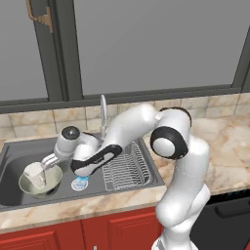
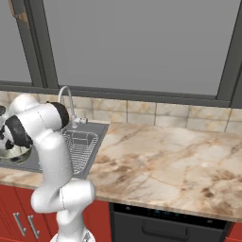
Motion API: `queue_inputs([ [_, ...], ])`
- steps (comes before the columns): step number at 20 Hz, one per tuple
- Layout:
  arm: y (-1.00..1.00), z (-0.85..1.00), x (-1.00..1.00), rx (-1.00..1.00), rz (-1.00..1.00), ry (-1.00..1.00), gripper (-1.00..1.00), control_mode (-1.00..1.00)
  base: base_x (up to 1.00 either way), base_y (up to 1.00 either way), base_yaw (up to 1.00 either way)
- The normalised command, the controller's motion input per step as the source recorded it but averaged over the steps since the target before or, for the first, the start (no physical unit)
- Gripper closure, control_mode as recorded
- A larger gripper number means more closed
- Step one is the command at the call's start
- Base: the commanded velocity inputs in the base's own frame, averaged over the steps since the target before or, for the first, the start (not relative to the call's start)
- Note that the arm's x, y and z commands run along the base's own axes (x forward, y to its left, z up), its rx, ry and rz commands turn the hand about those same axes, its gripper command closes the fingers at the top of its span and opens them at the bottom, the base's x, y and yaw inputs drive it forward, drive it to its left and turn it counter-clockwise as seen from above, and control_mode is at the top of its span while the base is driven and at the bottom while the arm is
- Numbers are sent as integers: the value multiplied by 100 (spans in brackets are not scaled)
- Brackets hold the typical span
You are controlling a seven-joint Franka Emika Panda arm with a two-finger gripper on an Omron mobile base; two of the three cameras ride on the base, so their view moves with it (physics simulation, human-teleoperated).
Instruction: Pick the jug and bowl and place them in the sink. Then turn on the water.
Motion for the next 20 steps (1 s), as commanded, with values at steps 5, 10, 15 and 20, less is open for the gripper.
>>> queue_inputs([
  [5,-59,43,-20,3,-10,-14,-100,-100,0,0,0],
  [10,-68,43,-9,7,-14,-14,-100,-100,0,0,0],
  [15,-68,28,-11,12,-11,-13,-100,-100,0,0,0],
  [20,-63,21,-3,15,-7,-7,-100,-100,0,0,0],
])
